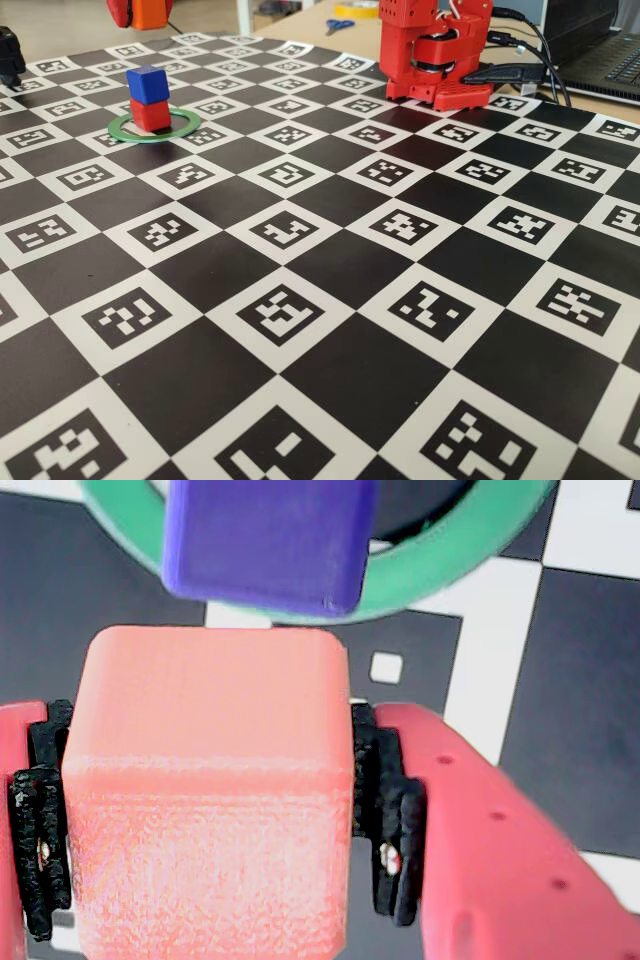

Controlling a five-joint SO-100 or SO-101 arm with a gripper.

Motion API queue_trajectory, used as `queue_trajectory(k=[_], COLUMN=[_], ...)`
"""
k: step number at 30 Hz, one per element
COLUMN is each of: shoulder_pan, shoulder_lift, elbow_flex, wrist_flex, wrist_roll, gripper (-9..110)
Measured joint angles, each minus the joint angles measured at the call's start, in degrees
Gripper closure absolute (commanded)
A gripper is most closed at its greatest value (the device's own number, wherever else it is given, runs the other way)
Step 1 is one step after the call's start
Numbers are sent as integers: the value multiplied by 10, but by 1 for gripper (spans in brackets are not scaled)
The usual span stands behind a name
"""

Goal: Grab the red cube then put it in the green circle then put the blue cube on top and finally the orange cube on top

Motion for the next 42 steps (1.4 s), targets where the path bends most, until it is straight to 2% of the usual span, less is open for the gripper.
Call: queue_trajectory(k=[17, 42], shoulder_pan=[17, 17], shoulder_lift=[-14, -15], elbow_flex=[0, 90], wrist_flex=[-40, -89], wrist_roll=[21, 32], gripper=[98, 98])
